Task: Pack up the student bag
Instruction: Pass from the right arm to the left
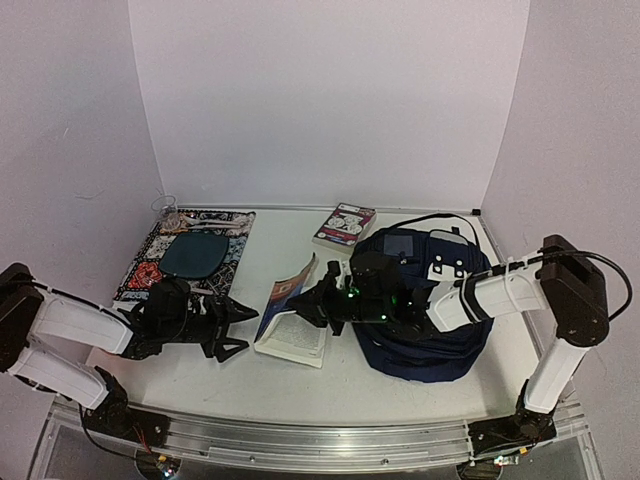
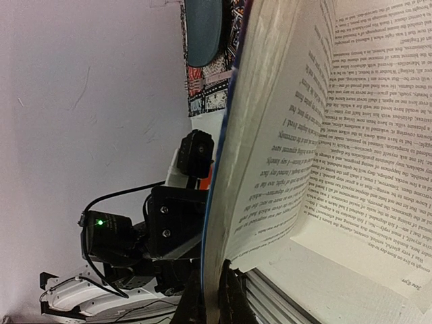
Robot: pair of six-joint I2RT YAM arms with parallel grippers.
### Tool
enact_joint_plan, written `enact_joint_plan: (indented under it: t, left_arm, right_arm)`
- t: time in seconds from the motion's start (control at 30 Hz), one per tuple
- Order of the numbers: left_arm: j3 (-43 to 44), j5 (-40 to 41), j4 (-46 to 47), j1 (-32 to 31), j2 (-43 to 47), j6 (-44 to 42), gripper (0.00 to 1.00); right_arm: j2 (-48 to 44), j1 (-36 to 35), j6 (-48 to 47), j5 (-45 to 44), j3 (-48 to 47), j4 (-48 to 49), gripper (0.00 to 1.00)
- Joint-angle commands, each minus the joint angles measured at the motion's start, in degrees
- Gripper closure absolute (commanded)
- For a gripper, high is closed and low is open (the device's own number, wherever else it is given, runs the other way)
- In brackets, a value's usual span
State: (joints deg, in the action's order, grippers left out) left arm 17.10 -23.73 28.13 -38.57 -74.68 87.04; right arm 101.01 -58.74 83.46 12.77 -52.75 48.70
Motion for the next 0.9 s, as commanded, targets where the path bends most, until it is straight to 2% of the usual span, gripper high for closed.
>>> enact_joint_plan:
  t: [0.0,0.23,0.37,0.43,0.63,0.8,0.87]
  left_arm:
    - [0.2,-1.4,7.2,0.2,-2.4,3.2,0.16]
    - [1.7,-2.8,12.8,-0.8,-7.8,5.8,0.17]
    - [2.6,-3.4,16.7,-2.2,-10.8,8.1,0.23]
    - [2.4,-3.3,20.3,-2.5,-11.9,9.6,0.29]
    - [1.0,-2.0,31.6,-2.5,-13.9,15.0,0.63]
    - [1.5,-1.7,34.5,-2.5,-14.4,16.1,0.87]
    - [1.4,-1.1,35.1,-2.5,-14.1,16.3,0.94]
  right_arm:
    - [-5.2,0.3,0.7,-1.8,-3.3,11.3,1.00]
    - [-5.2,0.3,0.8,-3.1,-3.6,13.7,1.00]
    - [-4.8,0.4,0.4,-3.3,-4.4,14.4,1.00]
    - [-4.5,0.3,0.3,-3.3,-4.3,14.6,1.00]
    - [-4.2,0.3,1.1,-3.0,-2.0,15.3,1.00]
    - [-5.1,0.3,1.2,-3.3,0.7,15.3,1.00]
    - [-5.8,0.3,1.0,-3.2,2.0,14.7,1.00]
